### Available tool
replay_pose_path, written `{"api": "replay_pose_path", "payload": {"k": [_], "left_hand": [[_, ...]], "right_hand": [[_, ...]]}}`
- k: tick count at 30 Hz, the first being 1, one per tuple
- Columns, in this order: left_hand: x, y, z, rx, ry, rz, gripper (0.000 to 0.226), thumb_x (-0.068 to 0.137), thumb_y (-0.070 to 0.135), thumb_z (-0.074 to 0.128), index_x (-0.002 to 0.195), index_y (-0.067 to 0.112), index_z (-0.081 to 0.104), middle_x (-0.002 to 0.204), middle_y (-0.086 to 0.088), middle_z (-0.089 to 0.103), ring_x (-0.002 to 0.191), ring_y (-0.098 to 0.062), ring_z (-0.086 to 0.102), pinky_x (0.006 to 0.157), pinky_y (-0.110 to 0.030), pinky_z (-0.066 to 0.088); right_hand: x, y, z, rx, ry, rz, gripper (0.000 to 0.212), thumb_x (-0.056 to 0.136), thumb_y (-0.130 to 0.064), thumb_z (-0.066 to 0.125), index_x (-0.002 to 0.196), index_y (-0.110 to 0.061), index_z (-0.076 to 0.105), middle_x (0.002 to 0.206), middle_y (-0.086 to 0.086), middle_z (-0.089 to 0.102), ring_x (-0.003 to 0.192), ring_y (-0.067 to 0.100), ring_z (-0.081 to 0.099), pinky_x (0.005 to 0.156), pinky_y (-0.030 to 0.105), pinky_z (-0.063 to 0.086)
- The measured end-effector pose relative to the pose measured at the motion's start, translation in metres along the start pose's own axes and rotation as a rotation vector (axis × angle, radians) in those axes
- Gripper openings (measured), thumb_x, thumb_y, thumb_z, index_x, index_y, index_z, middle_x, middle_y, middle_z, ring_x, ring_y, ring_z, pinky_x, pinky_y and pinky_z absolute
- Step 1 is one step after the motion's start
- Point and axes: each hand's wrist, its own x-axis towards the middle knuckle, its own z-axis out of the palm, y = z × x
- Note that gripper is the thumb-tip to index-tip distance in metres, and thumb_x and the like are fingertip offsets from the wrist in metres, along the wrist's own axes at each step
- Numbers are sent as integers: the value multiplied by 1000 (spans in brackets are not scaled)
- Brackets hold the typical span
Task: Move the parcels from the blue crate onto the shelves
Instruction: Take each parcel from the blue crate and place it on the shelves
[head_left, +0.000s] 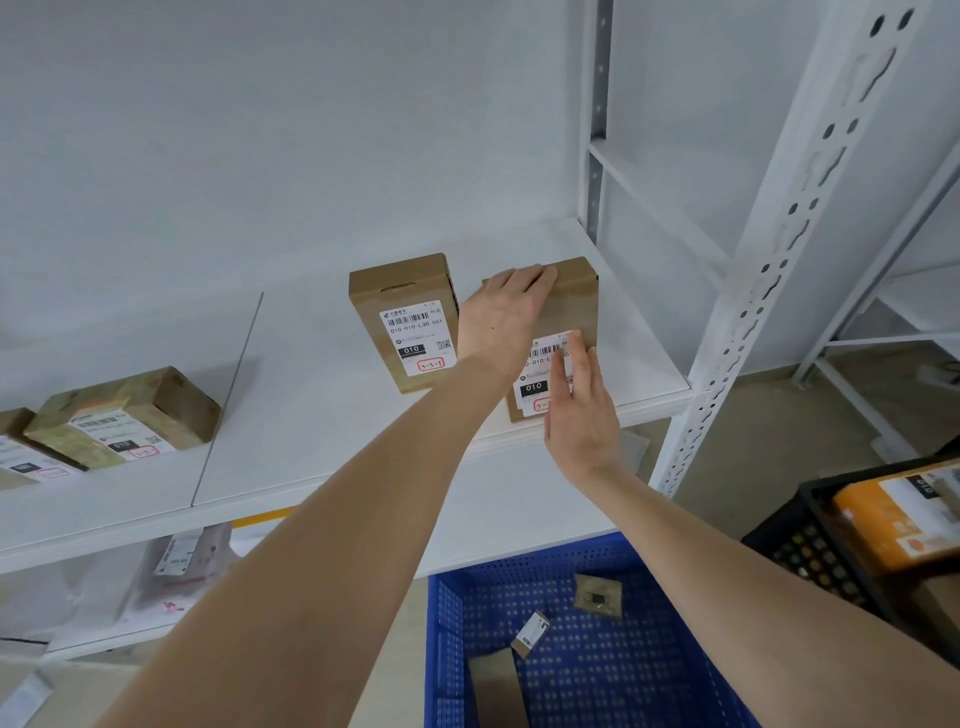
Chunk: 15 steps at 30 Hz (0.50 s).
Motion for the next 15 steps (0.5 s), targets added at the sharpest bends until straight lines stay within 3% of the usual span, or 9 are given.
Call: {"api": "replay_pose_path", "payload": {"k": [3, 7, 10, 12, 15], "left_hand": [[-3, 1, -2, -6, 16, 3, 60, 75, -7, 64, 130, 15, 57, 125, -6, 61, 110, -27, 60, 74, -34, 51], [-7, 4, -9, 15, -70, -42, 62, 84, -2, 56, 140, 21, 44, 133, -7, 49, 113, -26, 52, 75, -34, 46], [-8, 6, -10, 15, -71, -34, 64, 82, -4, 56, 140, 18, 43, 134, -5, 48, 116, -24, 50, 79, -33, 46], [-9, 6, -11, -11, -34, -16, 63, 71, -11, 63, 130, 9, 53, 125, -8, 57, 109, -27, 57, 75, -35, 51], [-10, 2, -5, 38, 26, 18, 62, 49, -15, 74, 108, 0, 64, 103, -13, 65, 91, -30, 65, 64, -33, 55]], "right_hand": [[3, 1, -12, 12, 75, -3, 65, 72, -5, 76, 131, -3, 50, 143, 22, 39, 120, 40, 49, 84, 46, 52], [26, 3, -41, 39, 240, 55, 65, 63, -5, 79, 121, -6, 51, 126, 21, 50, 107, 39, 53, 81, 45, 50], [44, 1, -65, 37, 240, 66, 67, 71, -4, 74, 133, -10, 47, 138, 17, 43, 117, 36, 49, 89, 43, 46], [54, -1, -76, 20, 200, 43, 70, 79, -1, 67, 142, -13, 39, 149, 12, 32, 127, 33, 42, 94, 42, 43], [66, -3, -84, 14, 99, 6, 61, 84, 1, 58, 140, -15, 41, 153, 5, 27, 127, 29, 41, 86, 41, 47]]}}
